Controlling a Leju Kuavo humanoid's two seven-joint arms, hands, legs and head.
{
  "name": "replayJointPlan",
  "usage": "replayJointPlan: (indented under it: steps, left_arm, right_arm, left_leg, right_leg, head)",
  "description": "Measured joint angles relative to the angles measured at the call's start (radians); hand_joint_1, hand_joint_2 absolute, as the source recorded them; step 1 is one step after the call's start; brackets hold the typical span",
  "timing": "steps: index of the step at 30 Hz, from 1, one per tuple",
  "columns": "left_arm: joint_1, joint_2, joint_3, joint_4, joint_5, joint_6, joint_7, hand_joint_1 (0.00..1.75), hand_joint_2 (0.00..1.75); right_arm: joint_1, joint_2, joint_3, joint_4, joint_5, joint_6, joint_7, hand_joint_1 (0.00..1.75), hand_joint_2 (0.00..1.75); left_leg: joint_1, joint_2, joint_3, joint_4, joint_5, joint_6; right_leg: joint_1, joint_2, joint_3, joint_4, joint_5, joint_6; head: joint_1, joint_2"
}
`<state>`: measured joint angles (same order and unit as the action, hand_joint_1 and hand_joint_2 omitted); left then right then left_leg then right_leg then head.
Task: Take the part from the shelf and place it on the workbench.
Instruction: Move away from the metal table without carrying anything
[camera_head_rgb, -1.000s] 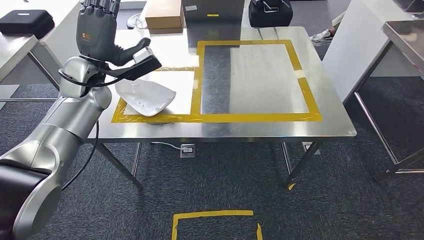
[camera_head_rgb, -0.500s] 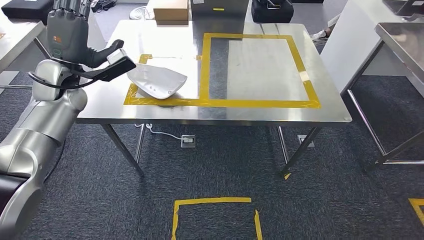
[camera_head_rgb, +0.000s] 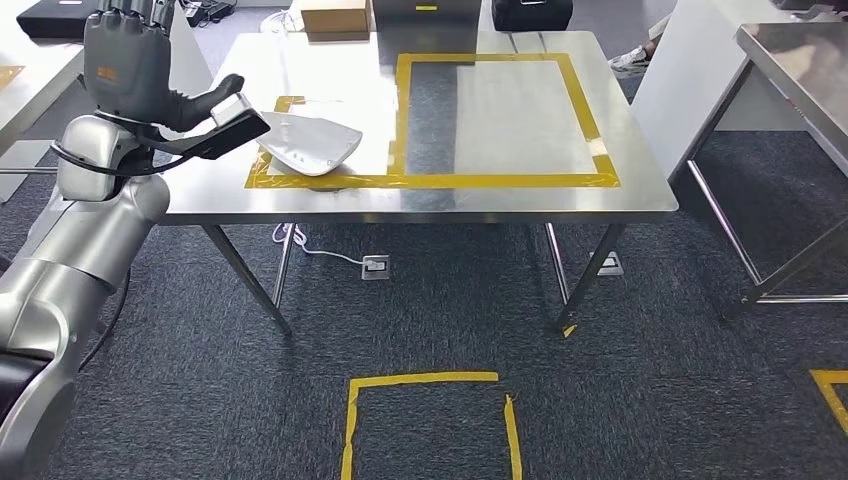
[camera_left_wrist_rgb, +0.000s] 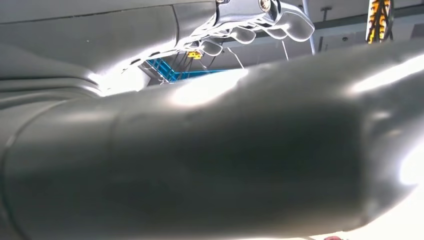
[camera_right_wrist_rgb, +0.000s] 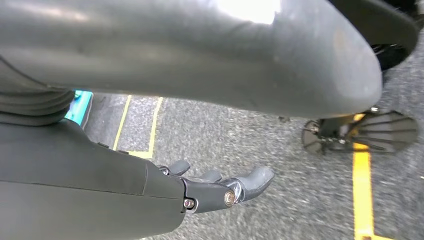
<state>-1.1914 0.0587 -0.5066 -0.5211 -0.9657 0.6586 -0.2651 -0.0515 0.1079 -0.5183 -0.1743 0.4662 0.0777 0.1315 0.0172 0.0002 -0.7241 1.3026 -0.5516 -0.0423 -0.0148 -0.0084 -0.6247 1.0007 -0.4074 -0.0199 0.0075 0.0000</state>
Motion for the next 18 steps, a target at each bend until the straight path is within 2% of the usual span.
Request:
replayJointPlan:
  steps: [1, 2, 3, 4, 5, 6, 8, 9, 10, 11, 12, 13, 14, 15, 16, 17, 18]
  left_arm:
    - [-0.002, -0.004, -0.002, 0.002, 0.000, 0.000, 0.000, 0.00, 0.00]
    - [-0.004, -0.007, -0.002, 0.003, 0.000, 0.000, 0.001, 0.00, 0.00]
    - [-0.009, -0.011, -0.003, 0.004, -0.001, 0.000, 0.000, 0.00, 0.00]
    - [-0.013, -0.015, -0.004, 0.005, -0.001, 0.000, 0.000, 0.00, 0.00]
    - [-0.017, -0.019, -0.004, 0.005, -0.001, 0.001, 0.000, 0.00, 0.00]
    - [-0.020, -0.022, -0.006, 0.006, -0.001, 0.001, 0.000, 0.00, 0.00]
    - [-0.023, -0.028, -0.009, 0.011, 0.000, 0.001, -0.006, 0.00, 0.00]
    - [-0.025, -0.032, -0.011, 0.015, 0.002, 0.001, -0.010, 0.00, 0.00]
    - [-0.029, -0.036, -0.012, 0.018, 0.006, 0.001, -0.015, 0.00, 0.00]
    - [-0.034, -0.039, -0.012, 0.021, 0.010, 0.000, -0.019, 0.00, 0.00]
    - [-0.040, -0.041, -0.012, 0.024, 0.016, 0.000, -0.021, 0.00, 0.00]
    - [-0.043, -0.042, -0.012, 0.028, 0.020, 0.000, -0.022, 0.00, 0.00]
    - [-0.046, -0.042, -0.012, 0.032, 0.023, 0.000, -0.023, 0.00, 0.00]
    - [-0.047, -0.042, -0.012, 0.037, 0.025, 0.000, -0.023, 0.00, 0.00]
    - [-0.047, -0.042, -0.012, 0.041, 0.026, 0.001, -0.023, 0.00, 0.00]
    - [-0.048, -0.041, -0.012, 0.044, 0.027, 0.004, -0.021, 0.00, 0.00]
    - [-0.049, -0.041, -0.012, 0.046, 0.026, 0.007, -0.018, 0.00, 0.00]
  right_arm:
    - [0.000, 0.001, 0.000, 0.000, -0.001, -0.002, 0.000, 0.00, 0.00]
    - [0.000, 0.001, 0.000, 0.000, -0.001, -0.003, 0.000, 0.00, 0.00]
    - [0.000, 0.001, 0.000, 0.000, -0.002, -0.004, 0.000, 0.00, 0.00]
    - [0.000, 0.002, 0.000, 0.000, -0.002, -0.005, 0.000, 0.00, 0.00]
    - [0.000, 0.002, 0.000, 0.000, -0.002, -0.005, 0.000, 0.00, 0.00]
    - [0.000, 0.002, 0.000, 0.000, -0.002, -0.006, 0.000, 0.00, 0.00]
    - [0.003, 0.003, -0.001, 0.000, -0.004, -0.006, 0.000, 0.00, 0.00]
    - [0.004, 0.003, -0.003, 0.000, -0.007, -0.007, 0.000, 0.00, 0.00]
    - [0.006, 0.003, -0.004, 0.000, -0.010, -0.007, 0.000, 0.00, 0.00]
    - [0.007, 0.003, -0.006, 0.000, -0.012, -0.008, -0.001, 0.00, 0.00]
    - [0.007, 0.003, -0.007, 0.000, -0.013, -0.008, -0.002, 0.00, 0.00]
    - [0.007, 0.003, -0.007, 0.000, -0.014, -0.008, -0.003, 0.00, 0.00]
    - [0.006, 0.004, -0.007, 0.000, -0.014, -0.008, -0.004, 0.00, 0.00]
    - [0.006, 0.004, -0.008, 0.000, -0.014, -0.009, -0.005, 0.00, 0.00]
    - [0.005, 0.004, -0.008, 0.000, -0.014, -0.010, -0.005, 0.00, 0.00]
    - [0.005, 0.004, -0.008, 0.000, -0.014, -0.011, -0.005, 0.00, 0.00]
    - [0.005, 0.003, -0.008, 0.000, -0.014, -0.013, -0.005, 0.00, 0.00]
  left_leg:
    - [0.004, 0.000, 0.028, -0.015, 0.024, -0.005]
    - [0.009, 0.000, 0.072, -0.063, 0.048, -0.010]
    - [0.010, -0.001, 0.125, -0.129, 0.054, -0.015]
    - [0.010, -0.003, 0.169, -0.193, 0.048, -0.013]
    - [0.009, -0.004, 0.198, -0.240, 0.035, -0.007]
    - [0.004, -0.006, 0.208, -0.264, 0.024, 0.002]
    - [0.001, -0.004, 0.192, -0.268, 0.035, 0.027]
    - [0.001, -0.003, 0.182, -0.268, 0.046, 0.039]
    - [0.002, -0.001, 0.171, -0.269, 0.057, 0.050]
    - [0.002, 0.000, 0.159, -0.270, 0.069, 0.057]
    - [0.000, 0.000, 0.146, -0.270, 0.080, 0.062]
    - [-0.002, 0.000, 0.132, -0.269, 0.091, 0.065]
    - [-0.005, 0.000, 0.118, -0.269, 0.102, 0.067]
    - [-0.008, 0.000, 0.104, -0.268, 0.113, 0.068]
    - [-0.012, 0.000, 0.090, -0.268, 0.124, 0.068]
    - [-0.015, 0.000, 0.078, -0.268, 0.134, 0.068]
    - [-0.017, 0.000, 0.068, -0.267, 0.144, 0.067]
  right_leg:
    - [-0.004, 0.000, -0.014, 0.003, 0.010, 0.005]
    - [-0.008, 0.000, -0.027, 0.007, 0.018, 0.011]
    - [-0.011, 0.001, -0.040, 0.012, 0.026, 0.019]
    - [-0.012, 0.002, -0.050, 0.015, 0.035, 0.028]
    - [-0.011, 0.003, -0.056, 0.017, 0.044, 0.036]
    - [-0.011, 0.004, -0.060, 0.015, 0.054, 0.044]
    - [-0.013, 0.006, -0.065, 0.007, 0.069, 0.057]
    - [-0.015, 0.006, -0.073, 0.015, 0.055, 0.062]
    - [-0.016, 0.006, -0.085, 0.041, 0.023, 0.065]
    - [-0.016, 0.006, -0.101, 0.090, -0.026, 0.066]
    - [-0.013, 0.006, -0.120, 0.155, -0.078, 0.066]
    - [-0.011, 0.007, -0.137, 0.224, -0.118, 0.065]
    - [-0.008, 0.007, -0.144, 0.281, -0.138, 0.063]
    - [-0.004, 0.007, -0.139, 0.311, -0.135, 0.058]
    - [0.000, 0.007, -0.117, 0.308, -0.115, 0.052]
    - [0.005, 0.008, -0.076, 0.270, -0.090, 0.043]
    - [0.011, 0.008, -0.025, 0.206, -0.078, 0.031]
  head:
    - [0.000, 0.000]
    - [0.000, 0.000]
    - [-0.001, 0.000]
    - [-0.001, 0.000]
    - [-0.001, 0.000]
    - [-0.001, 0.000]
    - [0.000, 0.000]
    - [0.000, 0.000]
    - [0.000, 0.000]
    - [0.000, 0.000]
    - [0.001, 0.000]
    - [0.001, 0.000]
    - [0.001, 0.000]
    - [0.001, 0.000]
    - [0.001, 0.000]
    - [0.001, 0.000]
    - [0.001, 0.000]
